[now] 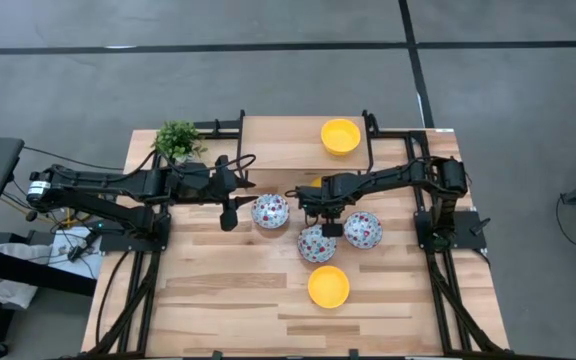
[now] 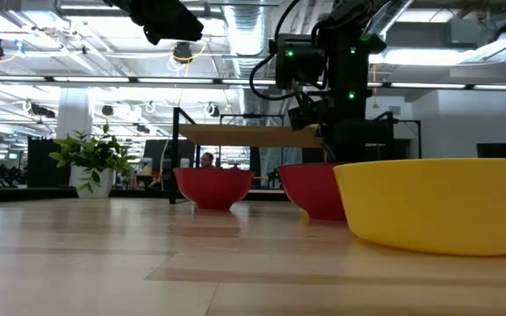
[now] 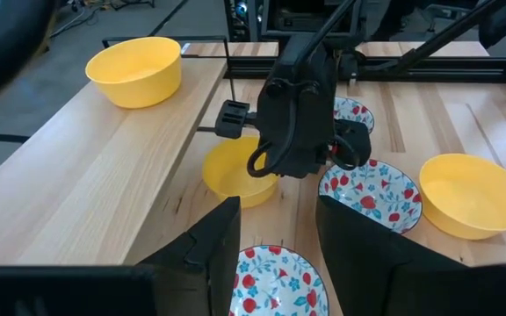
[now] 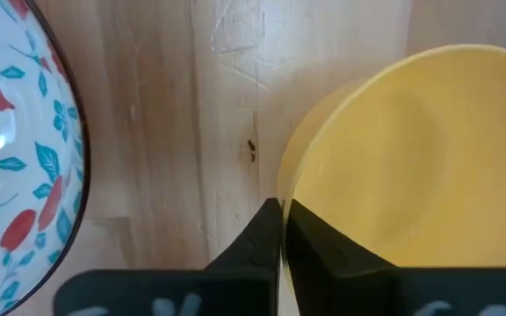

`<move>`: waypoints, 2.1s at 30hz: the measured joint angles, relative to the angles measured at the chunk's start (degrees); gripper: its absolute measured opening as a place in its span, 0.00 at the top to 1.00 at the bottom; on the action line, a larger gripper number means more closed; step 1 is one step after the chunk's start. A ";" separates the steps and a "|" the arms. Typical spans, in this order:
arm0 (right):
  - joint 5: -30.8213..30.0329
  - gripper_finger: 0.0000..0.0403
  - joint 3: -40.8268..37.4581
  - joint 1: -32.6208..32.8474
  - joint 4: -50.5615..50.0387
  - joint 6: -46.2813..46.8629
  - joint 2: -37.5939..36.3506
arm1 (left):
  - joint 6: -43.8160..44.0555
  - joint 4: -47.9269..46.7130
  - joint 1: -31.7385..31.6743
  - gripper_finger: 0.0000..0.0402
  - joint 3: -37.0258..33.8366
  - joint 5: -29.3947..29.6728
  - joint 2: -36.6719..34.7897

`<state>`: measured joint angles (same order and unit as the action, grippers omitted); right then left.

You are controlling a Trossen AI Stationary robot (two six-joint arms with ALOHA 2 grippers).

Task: Pick & Place Mini bowls
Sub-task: Stack the top yellow bowl on top of the yellow bowl on the shelf

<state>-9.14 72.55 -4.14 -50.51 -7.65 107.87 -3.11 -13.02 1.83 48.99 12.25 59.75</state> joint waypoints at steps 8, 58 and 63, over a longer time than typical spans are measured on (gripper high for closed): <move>0.00 1.00 0.00 0.60 -1.78 0.61 -0.10 | -0.02 0.00 0.00 0.63 0.00 0.07 0.00; 8.90 1.00 7.89 10.56 -12.30 19.85 -14.03 | 0.59 -0.22 0.02 0.63 0.00 0.04 -0.02; 7.81 1.00 12.08 10.88 -17.34 20.80 -14.03 | 0.59 -0.01 0.02 0.63 0.00 0.04 -0.02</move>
<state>-1.34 84.64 6.74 -67.85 13.15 93.84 -2.52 -13.03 1.85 48.99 12.29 59.72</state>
